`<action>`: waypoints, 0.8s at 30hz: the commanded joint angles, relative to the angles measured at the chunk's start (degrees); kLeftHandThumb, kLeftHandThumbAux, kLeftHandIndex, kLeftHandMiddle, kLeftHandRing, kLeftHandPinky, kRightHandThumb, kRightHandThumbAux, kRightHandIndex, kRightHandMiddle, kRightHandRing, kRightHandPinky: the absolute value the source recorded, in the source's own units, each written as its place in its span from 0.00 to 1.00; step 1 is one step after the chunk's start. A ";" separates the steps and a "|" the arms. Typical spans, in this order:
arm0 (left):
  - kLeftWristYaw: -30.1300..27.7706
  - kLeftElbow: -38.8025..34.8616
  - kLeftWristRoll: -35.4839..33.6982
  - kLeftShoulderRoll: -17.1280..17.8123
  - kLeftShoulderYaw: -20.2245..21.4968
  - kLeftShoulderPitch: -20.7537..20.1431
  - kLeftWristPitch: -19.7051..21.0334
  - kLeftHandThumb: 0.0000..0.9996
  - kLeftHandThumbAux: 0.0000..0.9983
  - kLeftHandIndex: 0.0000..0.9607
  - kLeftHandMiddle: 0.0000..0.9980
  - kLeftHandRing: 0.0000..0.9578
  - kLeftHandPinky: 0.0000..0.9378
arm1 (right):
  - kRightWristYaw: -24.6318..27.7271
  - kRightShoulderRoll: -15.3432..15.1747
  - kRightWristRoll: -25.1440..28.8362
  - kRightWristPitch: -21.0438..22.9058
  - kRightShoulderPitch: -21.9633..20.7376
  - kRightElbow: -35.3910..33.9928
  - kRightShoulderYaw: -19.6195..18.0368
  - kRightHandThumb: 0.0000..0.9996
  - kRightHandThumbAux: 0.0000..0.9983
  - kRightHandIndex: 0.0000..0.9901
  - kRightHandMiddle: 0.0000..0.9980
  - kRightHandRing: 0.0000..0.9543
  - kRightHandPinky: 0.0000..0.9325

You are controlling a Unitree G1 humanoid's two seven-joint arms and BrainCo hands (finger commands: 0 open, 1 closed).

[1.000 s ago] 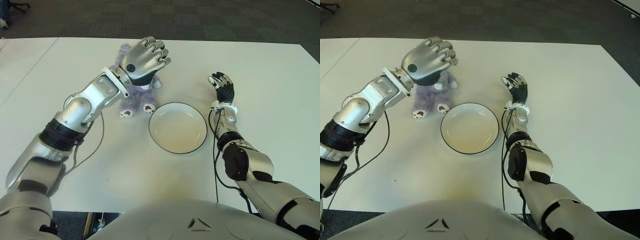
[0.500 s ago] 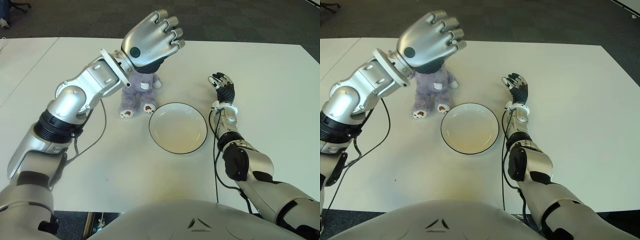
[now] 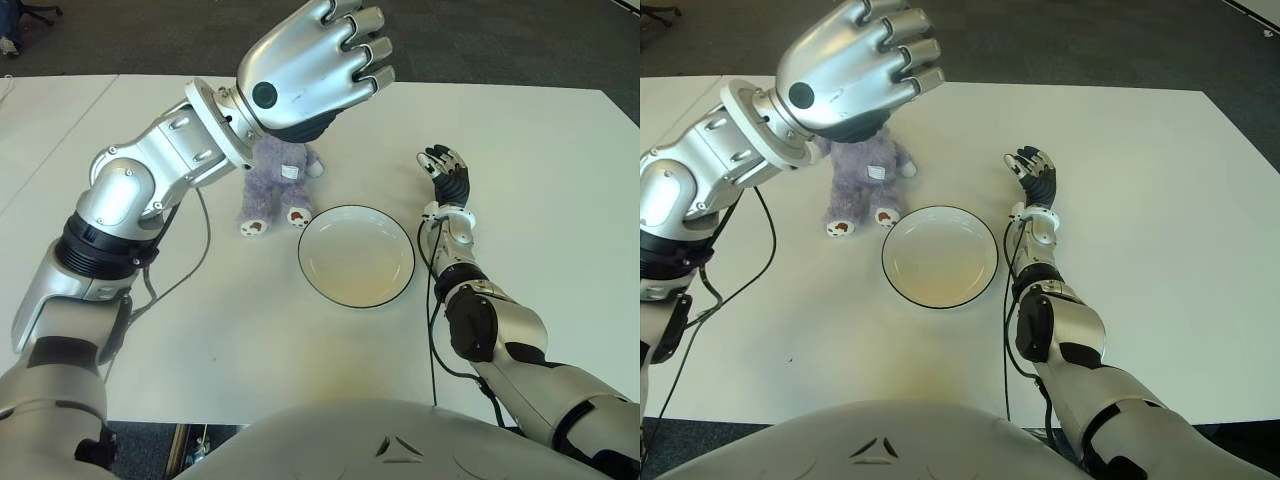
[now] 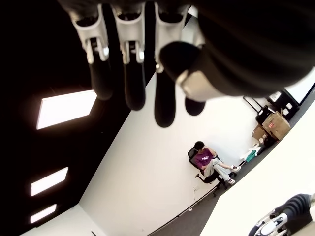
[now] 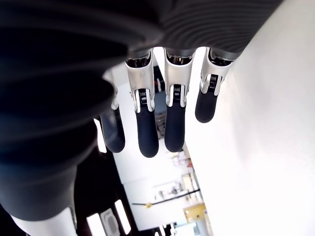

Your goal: Put the doll into the plate.

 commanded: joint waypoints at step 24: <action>-6.19 8.95 -2.02 24.21 12.90 18.93 -5.16 0.18 0.33 0.00 0.00 0.00 0.00 | -3.19 1.81 0.17 5.80 8.71 6.51 -0.43 0.00 0.79 0.28 0.30 0.26 0.19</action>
